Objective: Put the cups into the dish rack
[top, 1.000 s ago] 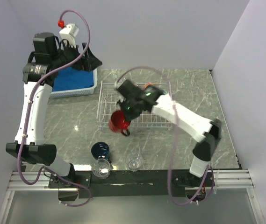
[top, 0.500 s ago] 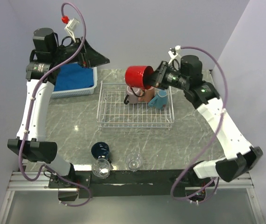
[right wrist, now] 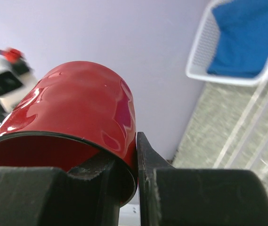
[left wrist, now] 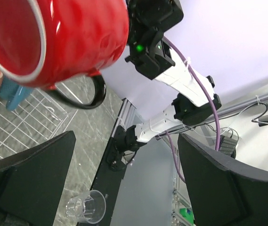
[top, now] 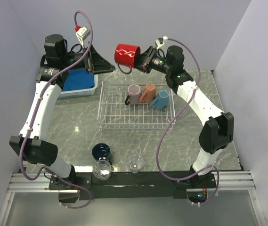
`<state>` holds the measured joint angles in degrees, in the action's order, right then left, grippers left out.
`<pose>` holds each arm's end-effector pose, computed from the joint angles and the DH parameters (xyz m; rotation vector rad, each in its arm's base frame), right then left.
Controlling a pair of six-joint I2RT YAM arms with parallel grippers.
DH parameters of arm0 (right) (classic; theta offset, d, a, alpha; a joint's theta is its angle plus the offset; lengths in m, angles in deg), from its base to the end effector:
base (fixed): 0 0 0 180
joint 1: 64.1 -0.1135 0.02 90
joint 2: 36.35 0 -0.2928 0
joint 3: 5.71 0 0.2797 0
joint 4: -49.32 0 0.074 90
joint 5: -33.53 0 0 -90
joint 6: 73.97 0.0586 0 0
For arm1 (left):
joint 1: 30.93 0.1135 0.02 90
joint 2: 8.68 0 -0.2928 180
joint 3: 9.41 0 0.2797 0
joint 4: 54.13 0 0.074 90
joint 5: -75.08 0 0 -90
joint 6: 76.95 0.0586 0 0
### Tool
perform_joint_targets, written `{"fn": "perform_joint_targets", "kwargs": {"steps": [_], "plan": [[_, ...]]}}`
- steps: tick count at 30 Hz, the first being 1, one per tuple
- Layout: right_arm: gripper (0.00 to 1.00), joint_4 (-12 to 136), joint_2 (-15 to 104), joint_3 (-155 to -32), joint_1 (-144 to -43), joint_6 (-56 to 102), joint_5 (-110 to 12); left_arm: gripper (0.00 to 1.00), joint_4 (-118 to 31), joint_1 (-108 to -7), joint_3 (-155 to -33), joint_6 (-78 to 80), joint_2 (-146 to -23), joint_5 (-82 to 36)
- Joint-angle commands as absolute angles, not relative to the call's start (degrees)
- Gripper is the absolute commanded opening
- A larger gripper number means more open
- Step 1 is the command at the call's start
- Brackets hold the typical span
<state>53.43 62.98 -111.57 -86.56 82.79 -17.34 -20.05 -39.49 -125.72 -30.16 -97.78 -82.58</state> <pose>0.4153 0.2117 0.4393 0.0576 1.8256 1.6879 0.3477 -0.1071 0.5226 0.4416 1.8541 -1.6222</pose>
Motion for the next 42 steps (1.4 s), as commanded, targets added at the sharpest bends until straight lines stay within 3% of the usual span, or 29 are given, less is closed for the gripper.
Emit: {"fn": "perform_joint_targets", "kwargs": {"steps": [1,24,34,38,41,42], "plan": [[0.00,40.79,62.53,-119.17,-86.34,88.09,-14.73,0.96,-19.97,-41.04,-125.60,-28.02,-95.52,-82.26],[0.00,39.82,65.52,-116.54,-89.68,89.33,-14.02,0.99,-27.06,-50.36,-134.31,-34.32,-104.48,-67.13],[0.00,40.08,64.55,-112.58,-90.38,88.89,-13.32,0.24,-29.18,-47.82,-134.83,-36.44,-104.75,-66.43],[0.00,40.70,64.64,-111.71,-90.56,89.15,-12.62,0.04,-29.70,-45.88,-134.30,-36.35,-104.13,-67.13],[0.00,43.07,64.03,-111.44,-90.56,88.28,-12.18,0.01,-29.18,-43.60,-133.78,-35.65,-103.43,-68.18],[0.07,44.55,63.85,-111.27,-90.39,87.66,-12.09,0.01,-29.18,-42.98,-133.08,-35.30,-103.08,-68.97]]}}
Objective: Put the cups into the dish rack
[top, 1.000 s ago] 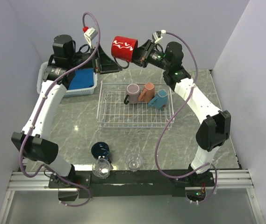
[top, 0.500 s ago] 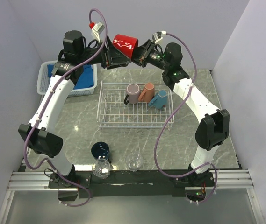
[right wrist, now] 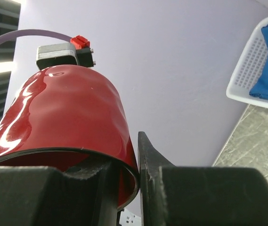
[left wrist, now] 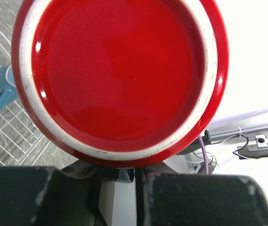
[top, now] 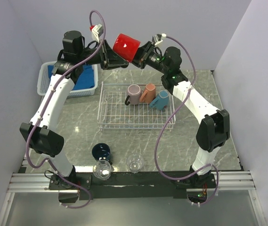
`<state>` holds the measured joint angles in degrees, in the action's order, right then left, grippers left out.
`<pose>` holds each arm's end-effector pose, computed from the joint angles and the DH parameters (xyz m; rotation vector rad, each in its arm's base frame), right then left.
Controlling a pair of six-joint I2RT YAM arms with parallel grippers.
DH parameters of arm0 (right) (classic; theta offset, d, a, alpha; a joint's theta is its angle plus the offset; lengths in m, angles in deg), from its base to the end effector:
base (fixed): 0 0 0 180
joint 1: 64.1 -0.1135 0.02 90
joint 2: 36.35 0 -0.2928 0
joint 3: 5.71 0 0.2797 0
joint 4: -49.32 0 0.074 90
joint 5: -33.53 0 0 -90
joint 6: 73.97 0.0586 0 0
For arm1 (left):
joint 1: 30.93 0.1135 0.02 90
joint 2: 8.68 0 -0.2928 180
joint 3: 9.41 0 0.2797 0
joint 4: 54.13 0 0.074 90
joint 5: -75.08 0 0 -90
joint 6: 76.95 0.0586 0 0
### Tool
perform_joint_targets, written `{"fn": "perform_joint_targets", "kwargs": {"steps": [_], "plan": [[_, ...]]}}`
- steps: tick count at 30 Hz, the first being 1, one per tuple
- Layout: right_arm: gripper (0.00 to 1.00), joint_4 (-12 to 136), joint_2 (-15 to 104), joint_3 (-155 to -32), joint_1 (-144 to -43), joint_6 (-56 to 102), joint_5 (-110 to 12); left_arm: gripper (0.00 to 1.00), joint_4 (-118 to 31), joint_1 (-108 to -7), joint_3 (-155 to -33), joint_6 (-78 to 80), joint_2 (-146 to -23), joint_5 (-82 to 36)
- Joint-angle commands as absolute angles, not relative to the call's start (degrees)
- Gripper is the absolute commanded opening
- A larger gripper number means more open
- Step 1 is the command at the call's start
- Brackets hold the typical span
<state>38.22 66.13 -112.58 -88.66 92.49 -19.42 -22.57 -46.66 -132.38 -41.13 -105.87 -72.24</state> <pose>0.4206 0.2310 0.4530 0.0622 1.6381 1.8419 0.3848 -0.1596 0.5150 0.2397 1.9336 -1.6872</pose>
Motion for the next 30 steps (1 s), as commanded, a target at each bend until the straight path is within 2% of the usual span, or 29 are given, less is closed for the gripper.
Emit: {"fn": "perform_joint_targets", "kwargs": {"steps": [1,2,3,4,12,17,22,25,30], "plan": [[0.10,45.44,63.76,-111.18,-90.21,87.48,-12.00,0.01,-28.57,-41.84,-132.98,-34.69,-102.99,-68.89],[0.13,46.23,63.41,-111.18,-89.95,87.22,-11.91,0.01,-27.52,-41.31,-133.33,-33.64,-102.47,-68.63],[0.25,47.89,63.15,-110.83,-89.77,86.52,-11.65,0.01,-26.73,-40.78,-133.51,-31.36,-102.29,-68.37],[0.31,49.13,62.80,-110.74,-89.33,85.64,-11.56,0.01,-24.72,-39.56,-133.86,-30.03,-102.02,-68.01],[0.49,63.09,54.89,-103.71,-84.24,77.04,-11.39,0.01,-13.63,-33.84,-133.07,-15.28,-98.95,-64.59],[0.49,71.98,48.75,-101.34,-81.51,71.93,-12.08,0.01,-7.93,-35.23,-127.11,-5.17,-96.66,-56.34],[0.49,76.91,41.97,-100.63,-77.30,69.73,-13.49,0.01,-3.87,-42.51,-120.34,5.82,-97.01,-43.95],[0.49,79.71,38.98,-101.15,-75.01,68.41,-13.41,0.01,-5.53,-46.12,-115.33,8.21,-96.31,-37.63],[0.48,82.27,34.06,-99.14,-72.55,67.44,-12.97,0.01,-8.16,-47.37,-110.49,8.74,-98.85,-34.17]]}}
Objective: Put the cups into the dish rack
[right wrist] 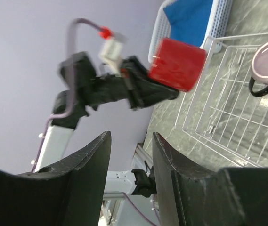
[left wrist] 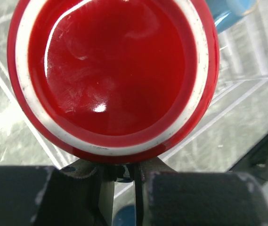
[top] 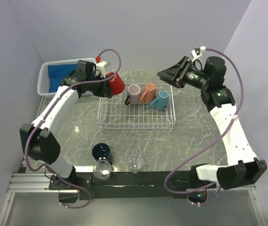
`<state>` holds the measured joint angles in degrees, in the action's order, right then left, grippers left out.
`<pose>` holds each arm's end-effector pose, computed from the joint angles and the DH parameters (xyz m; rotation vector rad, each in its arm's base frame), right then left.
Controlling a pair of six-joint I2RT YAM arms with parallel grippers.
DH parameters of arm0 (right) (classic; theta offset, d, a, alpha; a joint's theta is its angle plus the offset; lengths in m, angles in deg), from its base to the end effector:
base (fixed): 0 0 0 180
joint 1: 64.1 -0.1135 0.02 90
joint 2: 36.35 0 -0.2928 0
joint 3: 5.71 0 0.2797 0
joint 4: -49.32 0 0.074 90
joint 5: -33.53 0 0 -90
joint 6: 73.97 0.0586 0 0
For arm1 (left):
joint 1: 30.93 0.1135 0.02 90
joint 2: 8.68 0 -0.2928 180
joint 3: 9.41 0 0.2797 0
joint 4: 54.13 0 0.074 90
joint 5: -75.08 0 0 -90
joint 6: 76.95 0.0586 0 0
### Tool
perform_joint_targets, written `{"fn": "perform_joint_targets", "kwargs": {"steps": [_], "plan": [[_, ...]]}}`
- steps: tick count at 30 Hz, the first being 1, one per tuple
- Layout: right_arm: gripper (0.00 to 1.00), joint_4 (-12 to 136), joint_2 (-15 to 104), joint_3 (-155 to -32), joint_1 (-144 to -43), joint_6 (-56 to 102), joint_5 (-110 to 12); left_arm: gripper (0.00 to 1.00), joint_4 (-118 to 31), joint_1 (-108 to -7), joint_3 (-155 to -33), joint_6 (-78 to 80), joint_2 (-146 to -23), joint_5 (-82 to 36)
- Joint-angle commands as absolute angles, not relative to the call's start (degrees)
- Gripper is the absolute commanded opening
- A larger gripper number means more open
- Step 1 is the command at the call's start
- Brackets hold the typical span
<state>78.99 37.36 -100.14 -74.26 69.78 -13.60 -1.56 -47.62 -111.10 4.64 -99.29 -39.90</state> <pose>0.3030 0.0948 0.4753 0.1085 1.9152 1.4286 0.3692 -0.1365 0.3758 0.3962 2.2846 -0.7248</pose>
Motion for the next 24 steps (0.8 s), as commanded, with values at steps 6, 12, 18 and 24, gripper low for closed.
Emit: {"fn": "perform_joint_targets", "kwargs": {"steps": [6,12,18,24], "plan": [[0.46,82.10,29.66,-93.69,-70.70,67.79,-12.35,0.01,-11.25,-48.33,-108.64,9.79,-102.63,-31.54],[0.45,83.15,28.34,-92.72,-70.26,67.44,-12.35,0.01,-14.85,-51.14,-106.79,11.11,-106.41,-27.68],[0.45,84.73,27.11,-92.11,-69.03,66.48,-12.00,0.01,-16.43,-52.99,-105.47,11.73,-109.84,-22.58],[0.44,84.12,25.53,-89.56,-68.24,66.74,-11.30,0.01,-17.40,-53.17,-105.03,11.38,-111.86,-21.17]]}}
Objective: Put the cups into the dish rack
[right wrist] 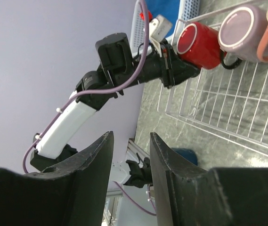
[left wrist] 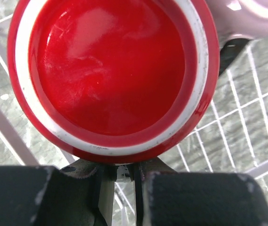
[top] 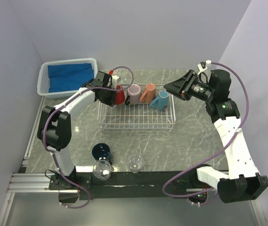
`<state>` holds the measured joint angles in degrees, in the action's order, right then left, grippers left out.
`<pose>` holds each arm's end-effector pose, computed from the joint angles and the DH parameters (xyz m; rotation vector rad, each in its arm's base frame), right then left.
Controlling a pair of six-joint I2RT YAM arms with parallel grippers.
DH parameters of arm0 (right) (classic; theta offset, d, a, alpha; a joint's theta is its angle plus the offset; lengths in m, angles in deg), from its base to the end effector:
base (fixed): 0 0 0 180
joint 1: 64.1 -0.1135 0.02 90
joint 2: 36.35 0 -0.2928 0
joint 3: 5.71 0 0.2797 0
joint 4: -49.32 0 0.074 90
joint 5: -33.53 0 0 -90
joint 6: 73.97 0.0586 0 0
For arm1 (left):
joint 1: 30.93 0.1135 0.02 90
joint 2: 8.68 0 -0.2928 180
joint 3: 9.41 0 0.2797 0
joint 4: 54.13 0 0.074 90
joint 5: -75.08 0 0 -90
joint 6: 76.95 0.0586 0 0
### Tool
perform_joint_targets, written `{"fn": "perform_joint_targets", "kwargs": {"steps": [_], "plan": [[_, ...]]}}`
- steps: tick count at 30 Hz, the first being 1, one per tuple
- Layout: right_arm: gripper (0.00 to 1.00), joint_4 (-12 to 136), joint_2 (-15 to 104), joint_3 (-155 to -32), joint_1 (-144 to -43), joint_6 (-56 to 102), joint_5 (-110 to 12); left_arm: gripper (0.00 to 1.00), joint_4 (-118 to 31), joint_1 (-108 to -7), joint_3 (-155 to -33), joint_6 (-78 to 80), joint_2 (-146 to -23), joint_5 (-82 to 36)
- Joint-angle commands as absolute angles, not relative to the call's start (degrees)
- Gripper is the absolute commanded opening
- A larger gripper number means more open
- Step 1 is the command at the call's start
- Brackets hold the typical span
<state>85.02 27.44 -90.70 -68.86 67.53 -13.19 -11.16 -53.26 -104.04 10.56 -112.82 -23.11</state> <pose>0.2602 0.0620 0.4481 0.2168 1.9660 1.3517 0.4110 -0.1779 0.2465 0.4923 2.4606 -0.3585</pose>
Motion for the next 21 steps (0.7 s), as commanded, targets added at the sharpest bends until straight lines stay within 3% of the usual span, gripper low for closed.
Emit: {"fn": "perform_joint_targets", "kwargs": {"steps": [1,19,21], "plan": [[0.44,84.03,25.35,-89.12,-68.24,66.74,-11.30,0.01,-17.75,-53.17,-105.12,11.29,-112.39,-20.99],[0.43,84.38,24.56,-86.92,-67.36,66.39,-10.16,0.01,-20.22,-54.66,-104.42,11.02,-118.37,-17.65],[0.43,84.30,24.56,-86.74,-67.09,66.39,-10.07,0.10,-19.51,-54.75,-104.16,11.20,-118.02,-17.04]]}}
